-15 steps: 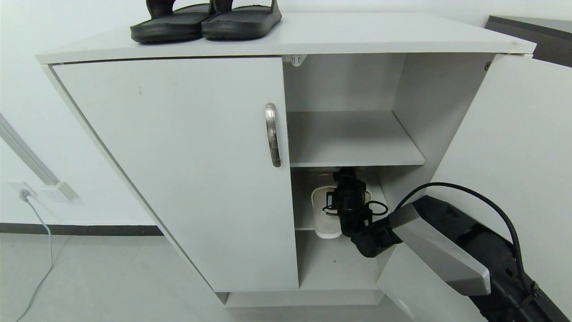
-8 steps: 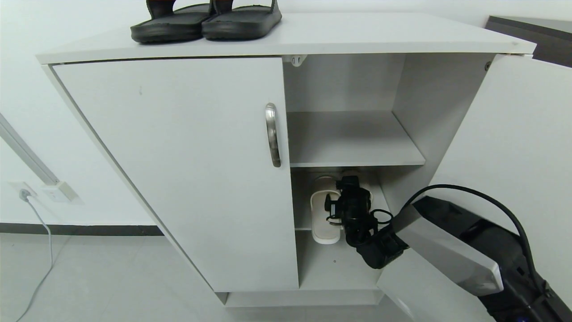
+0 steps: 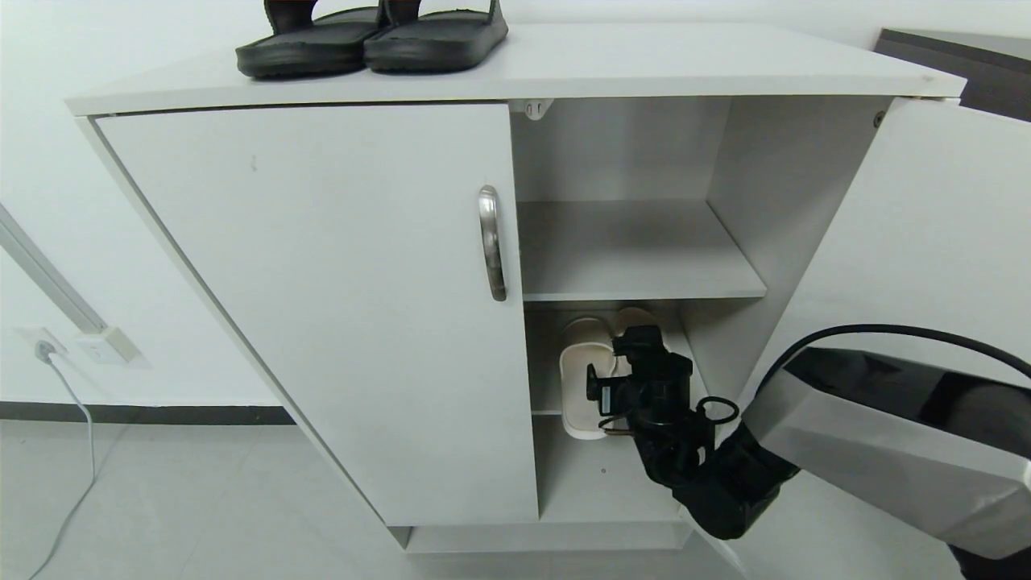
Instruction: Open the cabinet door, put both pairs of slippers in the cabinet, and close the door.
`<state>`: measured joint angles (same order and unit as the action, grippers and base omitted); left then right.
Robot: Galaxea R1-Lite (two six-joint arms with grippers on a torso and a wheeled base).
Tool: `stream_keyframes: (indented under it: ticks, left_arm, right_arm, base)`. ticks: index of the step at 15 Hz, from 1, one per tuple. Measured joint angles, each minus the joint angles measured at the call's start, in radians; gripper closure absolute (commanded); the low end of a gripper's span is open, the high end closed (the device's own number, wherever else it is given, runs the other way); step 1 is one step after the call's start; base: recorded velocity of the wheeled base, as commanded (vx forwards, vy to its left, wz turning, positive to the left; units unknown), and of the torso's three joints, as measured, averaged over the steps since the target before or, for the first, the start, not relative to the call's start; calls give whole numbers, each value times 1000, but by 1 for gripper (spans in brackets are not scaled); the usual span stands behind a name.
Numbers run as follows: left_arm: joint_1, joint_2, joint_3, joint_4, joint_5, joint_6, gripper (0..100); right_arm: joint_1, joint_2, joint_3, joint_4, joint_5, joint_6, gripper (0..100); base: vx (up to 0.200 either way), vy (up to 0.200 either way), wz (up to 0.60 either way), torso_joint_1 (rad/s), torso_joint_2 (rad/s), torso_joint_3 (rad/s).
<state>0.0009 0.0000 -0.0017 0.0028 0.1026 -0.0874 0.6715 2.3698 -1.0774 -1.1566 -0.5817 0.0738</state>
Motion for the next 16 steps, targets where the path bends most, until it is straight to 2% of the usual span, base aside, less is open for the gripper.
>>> stream_keyframes:
  ticks: [3,5,8,16]
  left_arm:
    - [0,0,0,0,-1,0,100]
    - [0,0,0,0,0,1,100]
    - [0,0,0,0,-1,1,100]
    - [1,0,0,0,0,1,100]
  right_arm:
    - [56,-100,203,-87,0,-1,0]
    - [86,-149,286,-123,0,3,0]
    - [95,-177,316,-131,-1,3,0]
    - [97,-191,337,-143,-3,1,0]
  base:
    - [0,0,0,0,0,0]
    - [0,0,0,0,0,0]
    - [0,0,0,0,0,0]
    - [-200,0,0,5,2,3]
